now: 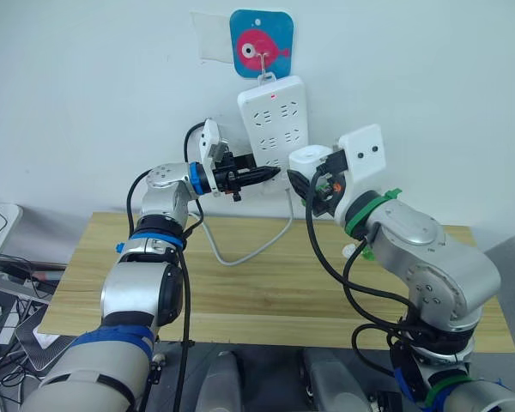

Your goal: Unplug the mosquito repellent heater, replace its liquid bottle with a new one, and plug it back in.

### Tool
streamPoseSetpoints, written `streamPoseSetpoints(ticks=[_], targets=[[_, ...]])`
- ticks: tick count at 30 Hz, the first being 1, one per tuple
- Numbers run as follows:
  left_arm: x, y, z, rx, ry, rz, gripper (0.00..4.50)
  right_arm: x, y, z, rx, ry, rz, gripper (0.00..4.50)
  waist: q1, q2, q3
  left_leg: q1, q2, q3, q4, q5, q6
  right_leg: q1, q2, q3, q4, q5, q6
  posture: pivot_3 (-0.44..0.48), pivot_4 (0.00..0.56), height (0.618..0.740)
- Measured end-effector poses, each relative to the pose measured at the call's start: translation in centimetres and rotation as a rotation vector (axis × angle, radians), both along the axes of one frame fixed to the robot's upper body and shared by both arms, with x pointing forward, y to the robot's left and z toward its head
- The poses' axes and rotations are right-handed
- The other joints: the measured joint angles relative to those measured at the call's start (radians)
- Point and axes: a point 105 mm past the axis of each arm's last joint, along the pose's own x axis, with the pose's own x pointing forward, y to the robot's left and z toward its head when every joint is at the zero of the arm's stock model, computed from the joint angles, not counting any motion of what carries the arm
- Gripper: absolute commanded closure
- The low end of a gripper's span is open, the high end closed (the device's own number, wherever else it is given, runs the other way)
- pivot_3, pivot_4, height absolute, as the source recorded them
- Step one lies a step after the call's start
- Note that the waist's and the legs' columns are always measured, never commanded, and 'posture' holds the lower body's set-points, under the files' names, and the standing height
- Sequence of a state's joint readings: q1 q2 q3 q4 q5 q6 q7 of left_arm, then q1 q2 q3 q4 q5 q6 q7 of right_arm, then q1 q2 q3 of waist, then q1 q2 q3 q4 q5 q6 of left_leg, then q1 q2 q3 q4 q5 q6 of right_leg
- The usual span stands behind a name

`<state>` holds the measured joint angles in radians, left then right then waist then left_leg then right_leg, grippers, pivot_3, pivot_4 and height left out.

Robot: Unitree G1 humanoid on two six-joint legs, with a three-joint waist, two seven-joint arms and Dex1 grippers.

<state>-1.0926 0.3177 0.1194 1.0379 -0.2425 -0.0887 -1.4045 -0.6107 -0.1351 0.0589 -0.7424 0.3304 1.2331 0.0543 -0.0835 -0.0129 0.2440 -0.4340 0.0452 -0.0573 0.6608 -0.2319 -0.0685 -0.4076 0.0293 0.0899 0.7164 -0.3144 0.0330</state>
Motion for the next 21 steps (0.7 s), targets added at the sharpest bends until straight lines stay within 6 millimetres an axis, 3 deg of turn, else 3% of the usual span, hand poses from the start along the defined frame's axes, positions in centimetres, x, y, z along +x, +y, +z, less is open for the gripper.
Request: streamPoseSetpoints(ticks=[10,21], targets=[[-0.3,0.1,0.1,-0.028,0.139,-0.038,3.17,-0.3,0.3,-1.2,0.019,-0.111,-0.011,1.40,0.000,0.000,0.000,0.001,0.000,0.000,0.001,0.000,0.000,0.001,0.001,0.000,0.003,0.000,0.000,-0.034,0.215,0.740],[-0.3,0.3,0.0,-0.028,0.157,-0.028,3.17,0.0,0.8,-1.9,0.041,-0.136,-0.026,1.40,-0.004,0.000,0.000,0.002,0.001,0.000,0.002,0.000,0.000,0.001,0.001,0.001,0.004,0.000,0.000,-0.034,0.215,0.740]])
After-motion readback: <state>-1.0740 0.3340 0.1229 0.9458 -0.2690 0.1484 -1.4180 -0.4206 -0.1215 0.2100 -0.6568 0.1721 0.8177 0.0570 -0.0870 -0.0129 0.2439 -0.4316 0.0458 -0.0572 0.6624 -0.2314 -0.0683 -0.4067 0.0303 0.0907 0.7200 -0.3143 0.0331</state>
